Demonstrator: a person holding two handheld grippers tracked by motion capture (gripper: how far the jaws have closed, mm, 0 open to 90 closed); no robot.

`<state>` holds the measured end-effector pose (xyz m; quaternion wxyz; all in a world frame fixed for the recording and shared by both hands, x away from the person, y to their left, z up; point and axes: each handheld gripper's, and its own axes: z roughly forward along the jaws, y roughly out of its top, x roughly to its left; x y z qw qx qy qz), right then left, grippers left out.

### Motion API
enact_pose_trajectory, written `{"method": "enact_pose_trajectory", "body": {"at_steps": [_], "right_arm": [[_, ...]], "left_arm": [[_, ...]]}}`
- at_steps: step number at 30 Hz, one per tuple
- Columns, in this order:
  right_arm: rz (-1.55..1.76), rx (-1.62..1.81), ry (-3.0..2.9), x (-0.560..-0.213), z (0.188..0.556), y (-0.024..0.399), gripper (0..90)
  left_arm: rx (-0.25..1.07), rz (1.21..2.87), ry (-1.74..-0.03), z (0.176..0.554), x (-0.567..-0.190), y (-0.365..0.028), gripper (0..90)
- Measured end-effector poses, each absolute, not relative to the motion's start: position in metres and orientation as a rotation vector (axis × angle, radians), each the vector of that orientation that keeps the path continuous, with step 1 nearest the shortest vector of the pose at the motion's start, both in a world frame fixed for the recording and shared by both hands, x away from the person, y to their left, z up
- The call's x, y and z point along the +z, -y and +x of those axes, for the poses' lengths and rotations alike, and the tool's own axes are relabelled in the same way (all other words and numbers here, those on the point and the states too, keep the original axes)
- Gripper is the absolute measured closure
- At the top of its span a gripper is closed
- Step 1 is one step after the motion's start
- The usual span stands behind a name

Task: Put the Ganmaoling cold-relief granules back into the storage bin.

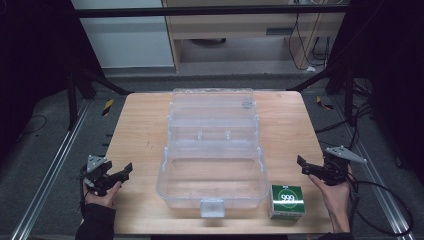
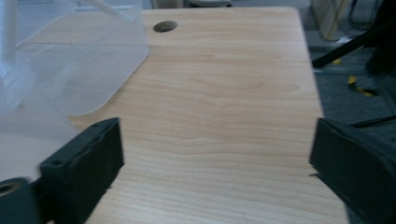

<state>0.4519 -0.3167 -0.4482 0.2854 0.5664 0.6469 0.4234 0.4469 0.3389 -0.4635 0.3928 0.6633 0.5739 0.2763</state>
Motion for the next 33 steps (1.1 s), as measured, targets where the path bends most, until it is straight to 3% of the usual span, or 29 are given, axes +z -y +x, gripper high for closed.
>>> {"method": "enact_pose_trajectory", "body": {"at_steps": [13,33], "right_arm": [[1.328,1.173,-1.854,-0.424,0.443,0.305,11.0],[0.999,1.017,-2.16,-0.363,0.434,0.268,6.9]], "left_arm": [[0.706,1.769,-1.438,0.447,-0.466,-0.33,22.5],[0.68,1.83,-1.436,0.449,-0.472,-0.324,22.3]]}}
